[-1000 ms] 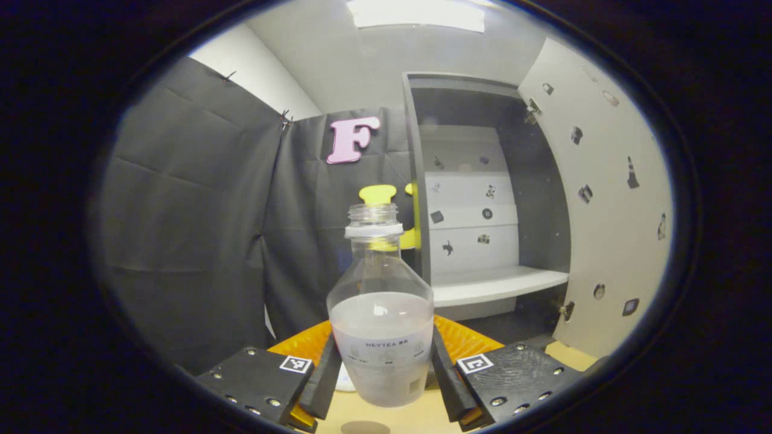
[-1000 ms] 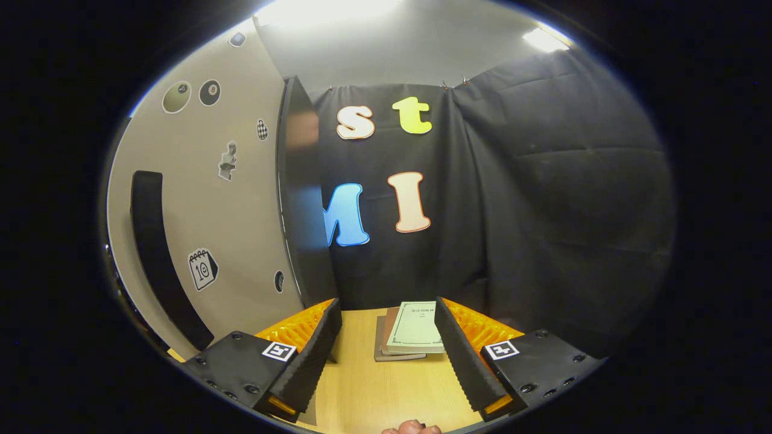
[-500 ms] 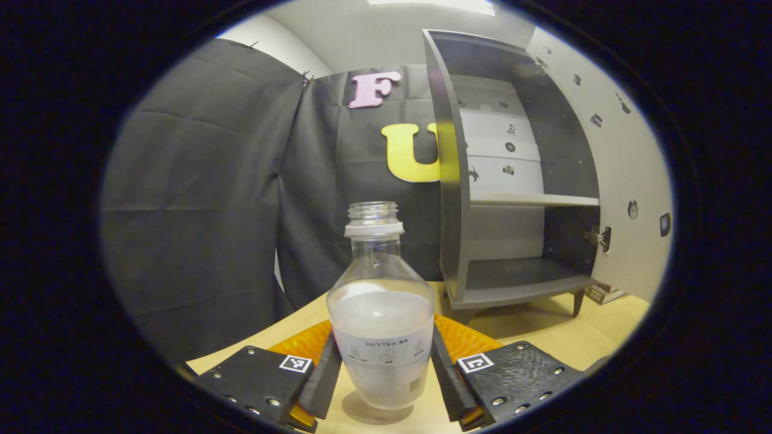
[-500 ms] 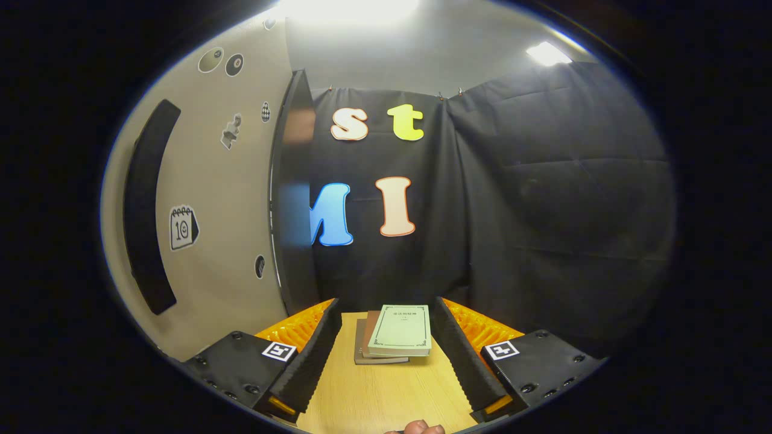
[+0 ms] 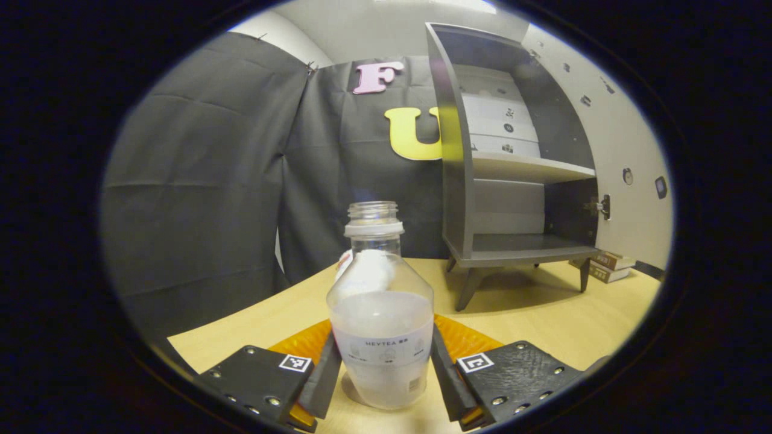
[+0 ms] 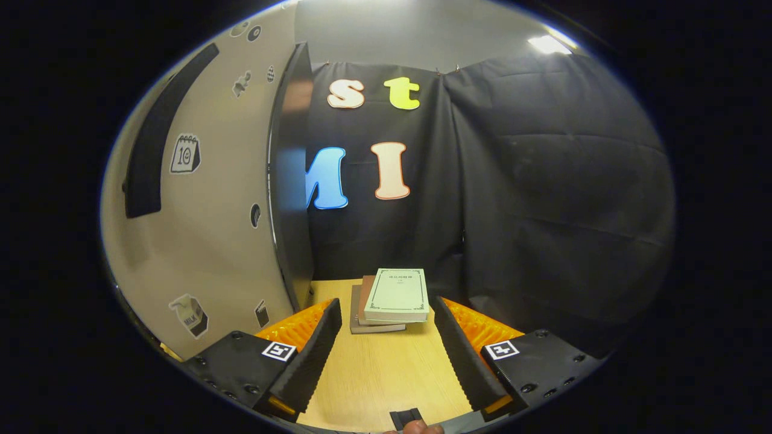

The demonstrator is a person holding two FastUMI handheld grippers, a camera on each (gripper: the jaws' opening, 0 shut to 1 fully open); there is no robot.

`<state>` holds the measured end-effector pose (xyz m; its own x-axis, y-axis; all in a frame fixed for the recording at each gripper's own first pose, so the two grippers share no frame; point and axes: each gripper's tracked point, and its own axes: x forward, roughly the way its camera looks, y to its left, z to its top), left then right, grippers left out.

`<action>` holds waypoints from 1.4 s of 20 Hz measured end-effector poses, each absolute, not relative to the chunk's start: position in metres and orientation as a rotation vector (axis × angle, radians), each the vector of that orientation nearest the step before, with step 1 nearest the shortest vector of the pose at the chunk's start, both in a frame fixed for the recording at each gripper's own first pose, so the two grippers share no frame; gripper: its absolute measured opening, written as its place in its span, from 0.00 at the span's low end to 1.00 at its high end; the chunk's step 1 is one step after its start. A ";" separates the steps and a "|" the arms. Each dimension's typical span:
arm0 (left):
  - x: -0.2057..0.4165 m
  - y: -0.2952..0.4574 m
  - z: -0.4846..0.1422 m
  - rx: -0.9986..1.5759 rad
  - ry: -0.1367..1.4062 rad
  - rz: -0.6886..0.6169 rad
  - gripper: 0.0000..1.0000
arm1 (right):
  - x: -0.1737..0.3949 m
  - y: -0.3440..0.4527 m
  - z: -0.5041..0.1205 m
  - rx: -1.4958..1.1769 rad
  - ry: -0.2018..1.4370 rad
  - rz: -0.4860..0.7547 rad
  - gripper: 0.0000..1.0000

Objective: Open the cabinet door with the right hand, grasp the bottle in the cabinet with the left hand and place it on the coaster, then close the cabinet door with the right hand.

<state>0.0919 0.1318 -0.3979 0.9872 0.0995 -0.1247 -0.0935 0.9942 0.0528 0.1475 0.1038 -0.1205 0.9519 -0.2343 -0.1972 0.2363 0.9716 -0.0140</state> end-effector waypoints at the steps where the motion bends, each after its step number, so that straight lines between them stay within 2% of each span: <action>1: 0.098 0.133 -0.398 0.050 0.115 0.101 0.72 | 0.144 0.103 -0.125 0.007 0.209 -0.242 0.98; 3: 0.107 0.136 -0.401 0.054 0.104 0.111 0.72 | 0.140 0.100 -0.132 0.010 0.232 -0.252 0.98; 4: 0.112 0.136 -0.403 0.054 0.099 0.113 0.72 | 0.139 0.098 -0.131 0.006 0.237 -0.265 0.93; 5: 0.114 0.137 -0.405 0.057 0.098 0.118 0.72 | 0.137 0.094 -0.128 0.003 0.232 -0.278 0.98; 10: 0.114 0.133 -0.422 0.097 0.126 0.124 0.72 | 0.134 0.086 -0.121 0.003 0.214 -0.308 0.98; 11: 0.112 0.132 -0.423 0.105 0.128 0.125 0.74 | 0.134 0.086 -0.121 0.002 0.215 -0.309 0.93; 12: 0.111 0.132 -0.422 0.106 0.130 0.127 0.72 | 0.135 0.087 -0.122 0.003 0.218 -0.305 0.98; 13: 0.111 0.132 -0.422 0.103 0.138 0.128 0.72 | 0.136 0.088 -0.124 0.006 0.224 -0.300 0.98; 14: 0.113 0.132 -0.421 0.094 0.143 0.127 0.76 | 0.136 0.090 -0.126 0.010 0.230 -0.293 0.93; 16: 0.112 0.135 -0.418 0.094 0.156 0.145 0.75 | 0.136 0.093 -0.126 0.012 0.235 -0.281 0.93; 18: 0.112 0.138 -0.398 0.134 0.105 0.173 0.76 | 0.138 0.093 -0.128 0.008 0.246 -0.271 0.93; 19: 0.105 0.139 -0.387 0.152 0.087 0.182 0.82 | 0.139 0.093 -0.127 0.006 0.246 -0.266 0.98; 20: 0.103 0.140 -0.377 0.164 0.077 0.188 0.84 | 0.140 0.094 -0.125 0.006 0.245 -0.259 0.98; 28: 0.077 0.123 -0.263 0.193 -0.021 0.202 0.82 | 0.142 0.090 -0.092 0.008 0.180 -0.214 0.98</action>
<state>0.0774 0.1227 -0.2627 0.9795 0.1974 0.0405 -0.2015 0.9612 0.1885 0.1424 0.0899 -0.0925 0.9612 -0.2101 -0.1790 0.2115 0.9773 -0.0111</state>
